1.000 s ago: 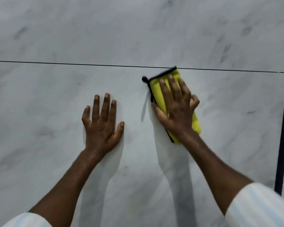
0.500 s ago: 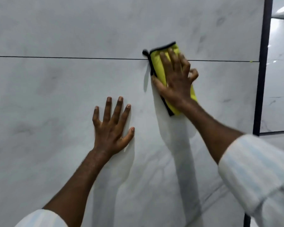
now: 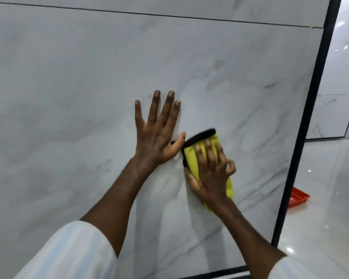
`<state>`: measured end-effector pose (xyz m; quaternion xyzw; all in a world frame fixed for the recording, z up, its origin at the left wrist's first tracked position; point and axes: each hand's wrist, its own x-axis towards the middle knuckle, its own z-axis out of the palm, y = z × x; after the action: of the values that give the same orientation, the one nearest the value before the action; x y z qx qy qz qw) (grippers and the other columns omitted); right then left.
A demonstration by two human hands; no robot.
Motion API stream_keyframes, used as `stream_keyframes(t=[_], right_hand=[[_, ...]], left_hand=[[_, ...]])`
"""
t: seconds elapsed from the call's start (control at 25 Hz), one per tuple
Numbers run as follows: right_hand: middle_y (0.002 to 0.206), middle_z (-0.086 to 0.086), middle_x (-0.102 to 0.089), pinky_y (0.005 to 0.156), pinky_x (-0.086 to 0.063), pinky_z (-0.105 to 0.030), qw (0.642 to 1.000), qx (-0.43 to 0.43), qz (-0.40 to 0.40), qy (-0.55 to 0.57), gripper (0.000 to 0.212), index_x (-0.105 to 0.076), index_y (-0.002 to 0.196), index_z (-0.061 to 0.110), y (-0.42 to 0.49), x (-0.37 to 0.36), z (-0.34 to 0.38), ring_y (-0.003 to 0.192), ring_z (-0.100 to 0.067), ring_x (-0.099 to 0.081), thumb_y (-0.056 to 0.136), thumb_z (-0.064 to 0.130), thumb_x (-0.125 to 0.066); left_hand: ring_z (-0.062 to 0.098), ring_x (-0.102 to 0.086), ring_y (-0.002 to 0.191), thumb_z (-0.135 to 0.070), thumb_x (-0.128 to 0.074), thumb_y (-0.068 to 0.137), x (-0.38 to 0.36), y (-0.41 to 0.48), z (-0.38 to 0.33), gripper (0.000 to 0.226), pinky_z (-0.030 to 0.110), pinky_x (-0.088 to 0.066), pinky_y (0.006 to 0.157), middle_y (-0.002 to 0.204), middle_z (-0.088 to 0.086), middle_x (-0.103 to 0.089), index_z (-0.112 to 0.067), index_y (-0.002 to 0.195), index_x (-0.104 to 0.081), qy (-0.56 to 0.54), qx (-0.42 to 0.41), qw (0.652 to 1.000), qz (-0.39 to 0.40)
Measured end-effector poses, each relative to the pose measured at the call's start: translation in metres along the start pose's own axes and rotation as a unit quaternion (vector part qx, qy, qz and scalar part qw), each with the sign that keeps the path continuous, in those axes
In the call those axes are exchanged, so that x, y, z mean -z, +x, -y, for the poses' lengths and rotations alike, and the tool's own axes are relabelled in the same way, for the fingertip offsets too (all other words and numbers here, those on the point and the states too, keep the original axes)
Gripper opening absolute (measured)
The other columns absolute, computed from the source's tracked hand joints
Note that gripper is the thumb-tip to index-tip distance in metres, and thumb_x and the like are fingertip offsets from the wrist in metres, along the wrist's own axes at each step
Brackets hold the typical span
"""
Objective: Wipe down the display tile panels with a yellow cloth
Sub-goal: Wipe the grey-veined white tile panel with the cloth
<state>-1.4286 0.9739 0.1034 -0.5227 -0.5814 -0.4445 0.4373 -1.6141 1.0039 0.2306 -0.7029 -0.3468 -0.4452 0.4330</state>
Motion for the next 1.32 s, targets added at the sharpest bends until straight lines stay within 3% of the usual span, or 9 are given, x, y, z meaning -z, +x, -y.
stream_keyframes(t=[0.12, 0.32, 0.44, 0.56, 0.76, 1.0, 1.08, 1.2, 1.32], right_hand=[[0.167, 0.001, -0.029, 0.096, -0.037, -0.057, 1.000, 0.016, -0.006, 0.015, 0.076, -0.036, 0.158, 0.032, 0.014, -0.001, -0.012, 0.152, -0.029, -0.028, 0.090, 0.061, -0.057], [0.168, 0.001, -0.033, 0.102, -0.033, -0.055, 0.997, -0.032, -0.066, 0.038, 0.075, -0.038, 0.159, 0.035, 0.233, 0.043, -0.044, 0.147, -0.023, -0.024, 0.091, 0.065, -0.049], [0.170, 0.009, -0.027, 0.102, -0.028, -0.049, 0.995, -0.073, -0.067, 0.025, 0.074, -0.034, 0.160, 0.040, 0.286, 0.055, -0.064, 0.153, -0.021, -0.024, 0.093, 0.067, -0.045], [0.169, 0.004, -0.032, 0.103, -0.030, -0.052, 0.991, -0.072, -0.116, -0.006, 0.069, -0.039, 0.160, 0.034, 0.221, 0.038, -0.066, 0.152, -0.023, -0.031, 0.098, 0.064, -0.047], [0.168, -0.002, -0.033, 0.101, -0.034, -0.056, 0.996, -0.069, -0.062, -0.008, 0.070, -0.037, 0.159, 0.030, 0.064, 0.013, -0.074, 0.152, -0.030, -0.031, 0.098, 0.062, -0.049], [0.170, 0.006, -0.027, 0.107, -0.030, -0.056, 0.988, -0.130, -0.067, 0.043, 0.074, -0.033, 0.160, 0.037, 0.252, 0.052, -0.116, 0.153, -0.022, -0.024, 0.094, 0.066, -0.047], [0.171, 0.009, -0.023, 0.106, -0.029, -0.052, 0.989, -0.123, -0.072, 0.029, 0.074, -0.030, 0.162, 0.038, 0.272, 0.056, -0.135, 0.154, -0.020, -0.021, 0.095, 0.067, -0.045], [0.171, 0.002, -0.026, 0.104, -0.031, -0.054, 0.990, -0.093, -0.105, -0.018, 0.073, -0.032, 0.163, 0.032, 0.194, 0.035, -0.128, 0.154, -0.026, -0.026, 0.099, 0.064, -0.046], [0.172, -0.001, -0.020, 0.101, -0.036, -0.059, 0.998, -0.047, -0.039, 0.010, 0.075, -0.030, 0.162, 0.029, 0.037, 0.003, -0.091, 0.153, -0.033, -0.028, 0.096, 0.058, -0.052]], left_hand=[[0.039, -0.015, 0.159, -0.050, -0.046, 0.101, -0.009, -0.008, 0.001, 0.075, 0.075, -0.012, 0.120, 0.171, 0.013, -0.022, -0.011, 0.164, -0.028, 0.026, -0.008, 1.000, 0.003], [0.039, -0.017, 0.159, -0.047, -0.046, 0.101, -0.010, -0.009, 0.000, 0.073, 0.074, -0.013, 0.120, 0.171, 0.011, -0.023, -0.011, 0.163, -0.030, 0.031, -0.010, 0.999, -0.020], [0.041, -0.018, 0.158, -0.046, -0.046, 0.101, -0.011, -0.010, 0.000, 0.073, 0.075, -0.014, 0.119, 0.171, 0.013, -0.024, -0.009, 0.162, -0.032, 0.031, -0.008, 0.999, -0.018], [0.039, -0.019, 0.158, -0.045, -0.050, 0.097, -0.004, 0.002, -0.004, 0.073, 0.073, -0.014, 0.119, 0.170, 0.016, -0.024, -0.010, 0.160, -0.038, 0.003, -0.008, 0.999, -0.037], [0.032, -0.015, 0.160, -0.045, -0.042, 0.103, -0.003, 0.071, -0.025, 0.072, 0.065, -0.011, 0.121, 0.173, 0.013, -0.015, -0.012, 0.165, -0.025, 0.002, -0.030, 0.999, -0.045], [0.040, -0.013, 0.159, -0.039, -0.037, 0.106, -0.018, 0.067, -0.028, 0.069, 0.072, -0.015, 0.121, 0.173, 0.012, -0.018, -0.005, 0.164, -0.022, 0.046, -0.032, 0.998, -0.026], [0.040, -0.013, 0.159, -0.039, -0.037, 0.106, -0.019, 0.068, -0.031, 0.069, 0.072, -0.015, 0.121, 0.173, 0.012, -0.018, -0.005, 0.164, -0.022, 0.044, -0.024, 0.998, -0.034], [0.040, -0.011, 0.160, -0.040, -0.036, 0.106, -0.018, 0.064, -0.034, 0.070, 0.072, -0.014, 0.121, 0.173, 0.013, -0.016, -0.006, 0.165, -0.019, 0.058, -0.020, 0.998, -0.025], [0.042, -0.012, 0.159, -0.040, -0.032, 0.108, -0.010, 0.071, -0.036, 0.069, 0.073, -0.013, 0.121, 0.173, 0.014, -0.015, -0.005, 0.165, -0.017, 0.053, -0.007, 0.999, -0.002]])
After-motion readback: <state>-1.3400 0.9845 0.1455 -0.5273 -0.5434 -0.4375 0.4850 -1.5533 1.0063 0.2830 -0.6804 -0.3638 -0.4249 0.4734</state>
